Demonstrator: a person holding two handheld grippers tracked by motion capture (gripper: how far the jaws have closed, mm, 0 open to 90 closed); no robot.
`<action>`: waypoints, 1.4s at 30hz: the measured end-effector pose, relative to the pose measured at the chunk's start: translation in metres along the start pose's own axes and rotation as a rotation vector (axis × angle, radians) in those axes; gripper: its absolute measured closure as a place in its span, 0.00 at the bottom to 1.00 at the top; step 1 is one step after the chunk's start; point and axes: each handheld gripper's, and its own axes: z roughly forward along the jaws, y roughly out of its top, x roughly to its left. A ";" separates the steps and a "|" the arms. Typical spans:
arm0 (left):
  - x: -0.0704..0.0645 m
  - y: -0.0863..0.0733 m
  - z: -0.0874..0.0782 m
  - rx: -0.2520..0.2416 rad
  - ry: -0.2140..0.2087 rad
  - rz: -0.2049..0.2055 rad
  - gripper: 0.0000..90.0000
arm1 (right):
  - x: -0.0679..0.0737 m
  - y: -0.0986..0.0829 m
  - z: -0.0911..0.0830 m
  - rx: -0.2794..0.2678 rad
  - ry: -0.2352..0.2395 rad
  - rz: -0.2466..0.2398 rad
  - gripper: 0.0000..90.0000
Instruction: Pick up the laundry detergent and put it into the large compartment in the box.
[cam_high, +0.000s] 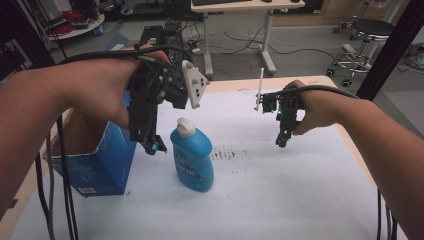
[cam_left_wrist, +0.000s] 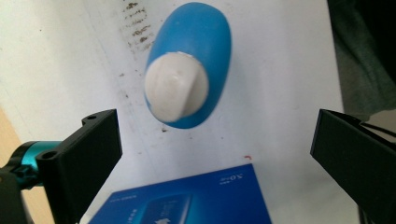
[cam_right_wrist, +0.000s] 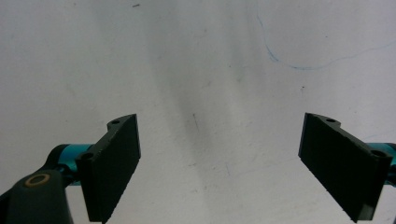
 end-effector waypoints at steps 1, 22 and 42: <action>0.003 0.001 0.003 -0.002 0.001 0.011 0.02 | 0.000 0.000 0.000 0.006 -0.003 -0.001 0.13; 0.024 0.012 0.061 0.021 -0.080 0.064 0.02 | 0.000 -0.001 0.001 0.004 -0.003 -0.009 0.13; 0.024 0.012 0.075 0.015 -0.074 0.095 0.11 | 0.001 0.000 0.001 -0.003 -0.009 0.002 0.13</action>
